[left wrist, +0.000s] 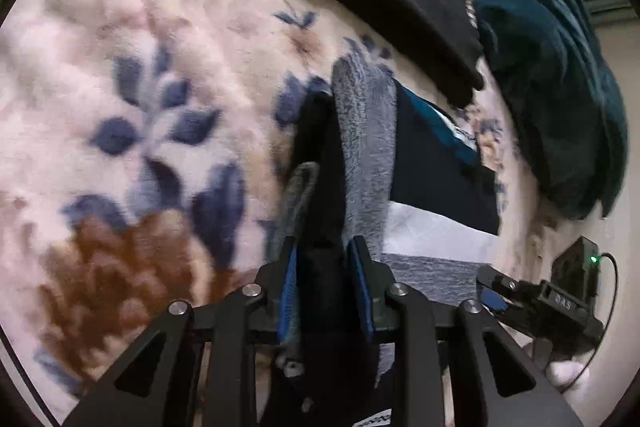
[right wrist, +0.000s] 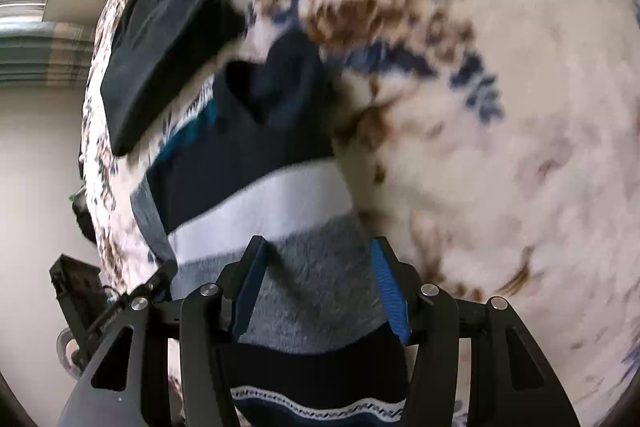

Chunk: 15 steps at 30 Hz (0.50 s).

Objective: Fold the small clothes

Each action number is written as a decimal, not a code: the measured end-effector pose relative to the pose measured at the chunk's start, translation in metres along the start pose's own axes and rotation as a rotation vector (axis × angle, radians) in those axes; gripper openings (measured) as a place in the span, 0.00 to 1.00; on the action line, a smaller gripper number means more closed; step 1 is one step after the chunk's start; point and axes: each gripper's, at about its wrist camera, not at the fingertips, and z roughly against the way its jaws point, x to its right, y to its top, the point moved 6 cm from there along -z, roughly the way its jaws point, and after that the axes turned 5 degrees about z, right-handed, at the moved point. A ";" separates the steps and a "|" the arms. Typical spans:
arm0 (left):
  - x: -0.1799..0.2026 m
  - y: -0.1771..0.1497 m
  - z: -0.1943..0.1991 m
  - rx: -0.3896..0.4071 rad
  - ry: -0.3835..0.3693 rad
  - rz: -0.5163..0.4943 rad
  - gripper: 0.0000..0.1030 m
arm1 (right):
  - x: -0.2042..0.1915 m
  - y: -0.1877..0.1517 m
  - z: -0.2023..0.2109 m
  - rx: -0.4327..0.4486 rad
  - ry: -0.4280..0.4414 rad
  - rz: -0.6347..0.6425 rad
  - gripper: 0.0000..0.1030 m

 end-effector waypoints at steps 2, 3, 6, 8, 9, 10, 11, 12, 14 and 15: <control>-0.003 -0.004 0.012 0.020 -0.007 0.019 0.24 | -0.001 -0.006 -0.007 -0.006 -0.004 -0.003 0.55; -0.002 -0.007 0.017 0.026 -0.032 0.023 0.28 | -0.001 -0.007 -0.008 -0.008 -0.003 -0.004 0.55; -0.004 -0.015 0.005 -0.031 -0.104 0.027 0.69 | 0.000 -0.010 -0.011 -0.009 0.004 -0.026 0.55; 0.002 -0.022 -0.010 -0.043 -0.146 0.036 0.67 | -0.001 -0.011 -0.013 -0.009 0.007 -0.032 0.55; 0.011 -0.023 -0.010 -0.004 -0.172 -0.002 0.64 | -0.002 -0.010 -0.014 -0.010 0.006 -0.034 0.55; 0.016 -0.024 -0.007 0.020 -0.168 -0.032 0.40 | -0.001 -0.011 -0.014 -0.014 0.003 -0.037 0.55; 0.024 -0.025 -0.002 0.041 -0.174 -0.076 0.19 | -0.001 -0.010 -0.016 -0.018 -0.002 -0.045 0.55; 0.032 -0.024 0.001 0.050 -0.203 -0.103 0.19 | 0.002 -0.011 -0.014 -0.019 0.000 -0.051 0.54; 0.036 -0.024 0.004 0.035 -0.307 -0.081 0.19 | 0.002 -0.011 -0.013 -0.019 -0.003 -0.058 0.55; 0.033 -0.022 0.003 -0.002 -0.437 -0.023 0.19 | 0.004 -0.011 -0.011 -0.018 -0.004 -0.058 0.55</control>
